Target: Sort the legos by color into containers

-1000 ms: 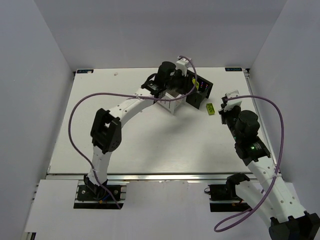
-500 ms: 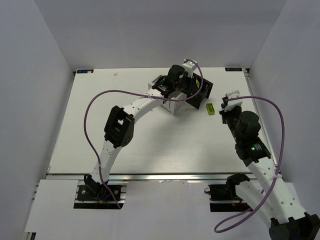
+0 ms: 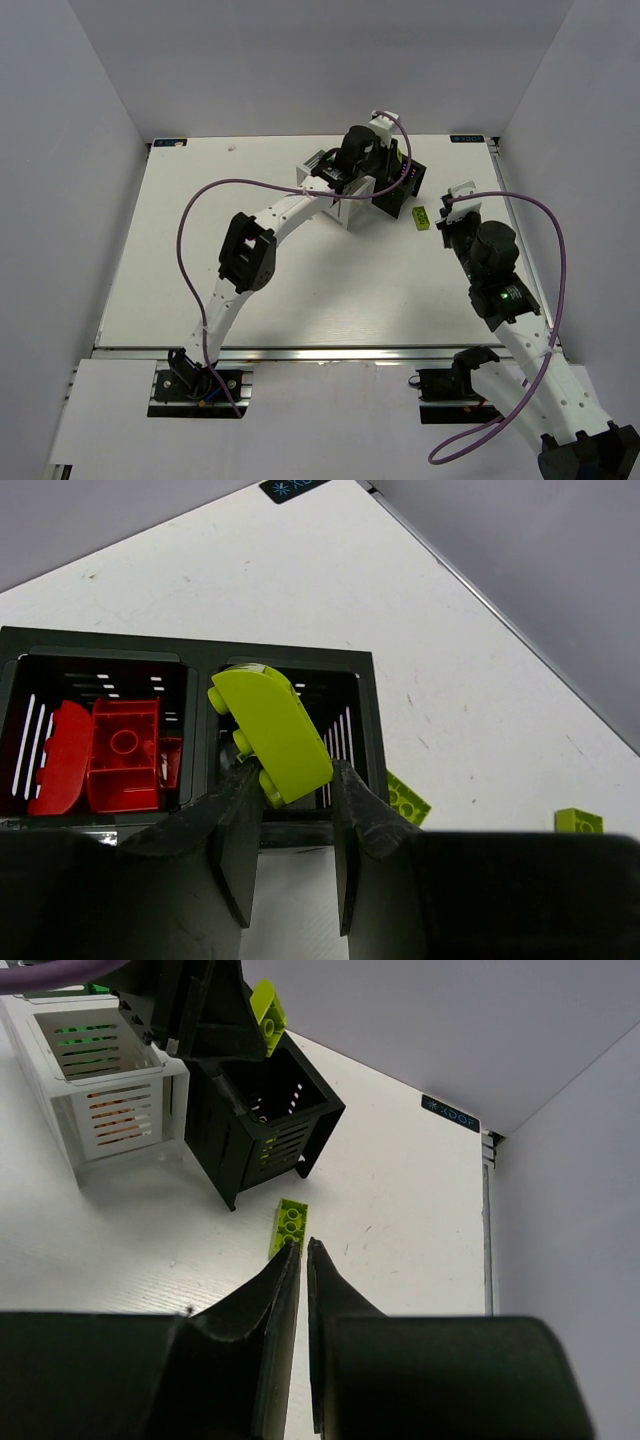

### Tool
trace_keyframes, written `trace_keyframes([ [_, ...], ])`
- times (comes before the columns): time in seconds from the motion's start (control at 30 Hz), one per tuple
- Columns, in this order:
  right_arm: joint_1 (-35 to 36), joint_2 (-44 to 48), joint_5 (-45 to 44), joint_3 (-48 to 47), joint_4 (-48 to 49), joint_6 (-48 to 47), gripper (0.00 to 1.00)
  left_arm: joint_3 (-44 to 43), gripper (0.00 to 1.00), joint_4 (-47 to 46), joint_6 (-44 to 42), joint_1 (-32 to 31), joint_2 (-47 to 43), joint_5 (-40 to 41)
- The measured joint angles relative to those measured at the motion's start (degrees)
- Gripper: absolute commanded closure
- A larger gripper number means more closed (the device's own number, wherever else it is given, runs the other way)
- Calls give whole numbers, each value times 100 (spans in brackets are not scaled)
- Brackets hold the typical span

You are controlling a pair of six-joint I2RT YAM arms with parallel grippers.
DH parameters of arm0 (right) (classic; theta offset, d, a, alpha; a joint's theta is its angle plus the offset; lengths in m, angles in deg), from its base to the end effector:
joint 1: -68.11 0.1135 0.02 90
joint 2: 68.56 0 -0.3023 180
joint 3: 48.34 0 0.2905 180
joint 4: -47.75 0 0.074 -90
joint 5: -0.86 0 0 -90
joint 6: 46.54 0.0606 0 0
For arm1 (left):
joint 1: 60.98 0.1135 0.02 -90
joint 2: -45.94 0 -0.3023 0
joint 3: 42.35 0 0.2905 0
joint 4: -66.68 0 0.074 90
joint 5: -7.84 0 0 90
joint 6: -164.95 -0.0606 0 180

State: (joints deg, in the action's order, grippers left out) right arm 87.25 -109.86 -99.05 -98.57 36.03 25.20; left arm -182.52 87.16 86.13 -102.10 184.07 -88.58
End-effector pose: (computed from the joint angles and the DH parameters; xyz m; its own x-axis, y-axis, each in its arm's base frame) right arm 0.2050 0.0601 0.3516 0.0066 -0.3244 -0.9459 -0.1669 0.9323 -0.3209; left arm 0.4948 -0.4410 0.2832 -0.3760 0.0724 -0.9238 0.6733 0.7063 -0.2186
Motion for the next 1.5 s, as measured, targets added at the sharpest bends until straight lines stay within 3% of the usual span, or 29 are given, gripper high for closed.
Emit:
trace_keyframes([
  [0.37,-2,37,24,61,2,-11,86,-348,45,-142,90,-15,385,299],
  [0.57,0,46,22,61,7,-22,84,-389,46,-173,157,-39,411,304],
  [0.63,0,46,17,63,13,-22,80,-415,57,-179,175,-50,411,304],
  [0.7,0,42,9,63,26,-9,68,-422,73,-164,170,-63,389,323],
  [0.73,0,31,-7,61,35,-9,62,-417,87,-160,179,-68,367,348],
  [0.77,-2,9,-13,63,42,2,46,-372,92,-142,181,-72,302,376],
  [0.83,-2,-70,-13,61,33,-11,28,-57,94,-44,131,-74,7,433],
  [0.87,-7,-136,-7,61,31,-33,11,256,93,-20,120,-74,-264,446],
  [0.9,-9,-212,17,61,15,-55,11,726,87,33,122,-74,-662,457],
  [0.93,-22,-289,52,61,-15,-105,11,1200,59,92,129,-74,-1097,461],
  [0.97,-33,-380,96,61,-31,-164,11,1641,46,74,103,-74,-1515,470],
  [1.03,-44,-601,125,61,-57,-201,11,2820,26,-20,173,-72,-2608,520],
  [1.13,-72,-977,153,24,-210,-238,11,4299,14,-173,212,-74,-4135,647],
  [1.17,-101,-1132,170,-11,-304,-258,14,4747,2,-321,223,-72,-4616,704],
  [1.33,-437,-2041,656,-476,-1143,-378,33,6373,2,-765,166,-55,-6260,1010],
  [1.5,-975,-2605,1102,-793,-1786,-538,26,6284,2,-393,-26,17,-6164,1222],
])
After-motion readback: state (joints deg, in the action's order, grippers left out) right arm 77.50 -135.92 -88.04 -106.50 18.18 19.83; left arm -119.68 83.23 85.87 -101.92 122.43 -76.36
